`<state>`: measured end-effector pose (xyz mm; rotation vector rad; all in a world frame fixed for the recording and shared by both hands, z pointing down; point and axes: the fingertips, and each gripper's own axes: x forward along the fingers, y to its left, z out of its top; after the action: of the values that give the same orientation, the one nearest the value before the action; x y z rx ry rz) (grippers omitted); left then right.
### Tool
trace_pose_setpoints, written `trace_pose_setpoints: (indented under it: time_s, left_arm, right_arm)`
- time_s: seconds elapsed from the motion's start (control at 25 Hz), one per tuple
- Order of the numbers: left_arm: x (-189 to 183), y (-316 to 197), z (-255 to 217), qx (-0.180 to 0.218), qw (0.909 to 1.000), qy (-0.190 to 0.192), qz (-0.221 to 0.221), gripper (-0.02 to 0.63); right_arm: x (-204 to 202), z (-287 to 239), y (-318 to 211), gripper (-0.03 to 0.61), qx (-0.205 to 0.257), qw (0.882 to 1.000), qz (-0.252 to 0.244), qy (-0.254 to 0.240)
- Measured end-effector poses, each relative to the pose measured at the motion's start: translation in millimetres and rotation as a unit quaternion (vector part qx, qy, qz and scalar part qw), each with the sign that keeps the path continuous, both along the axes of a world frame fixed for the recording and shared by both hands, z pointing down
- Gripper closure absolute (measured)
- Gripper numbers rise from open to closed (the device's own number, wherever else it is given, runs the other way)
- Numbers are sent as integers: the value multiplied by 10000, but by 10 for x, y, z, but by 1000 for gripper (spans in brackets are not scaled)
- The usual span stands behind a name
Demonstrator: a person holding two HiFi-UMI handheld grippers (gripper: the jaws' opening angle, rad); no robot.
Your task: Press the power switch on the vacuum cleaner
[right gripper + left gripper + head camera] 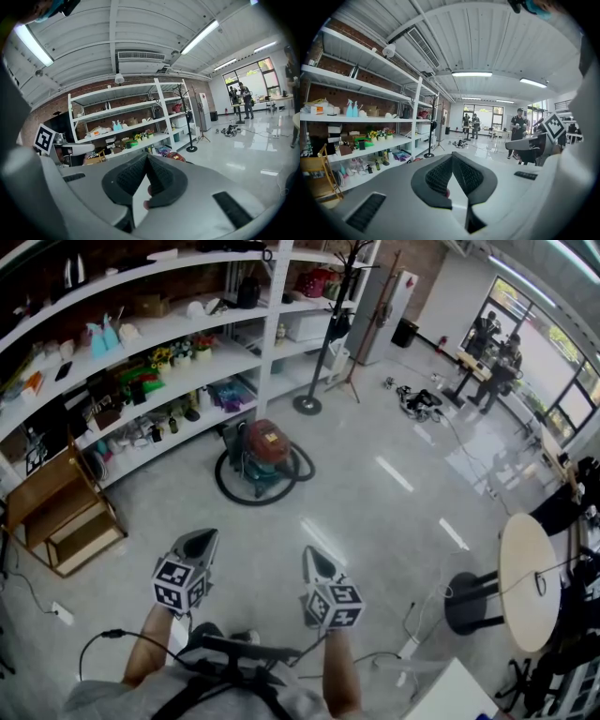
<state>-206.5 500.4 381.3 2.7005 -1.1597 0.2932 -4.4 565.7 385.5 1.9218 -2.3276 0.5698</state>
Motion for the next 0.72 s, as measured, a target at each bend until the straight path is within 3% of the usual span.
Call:
trace_pose_setpoints:
  time_s: [0.4,0.72]
  left_arm:
    - [160,74,14,-17,9999,-36,-143,607]
    - [323,-194,97,-2,9999,-146,8,607]
  right_arm:
    - [73,53,56,566,-2,9995,-303,-35]
    - [222,163,-239,566,45,9996,-226,-178]
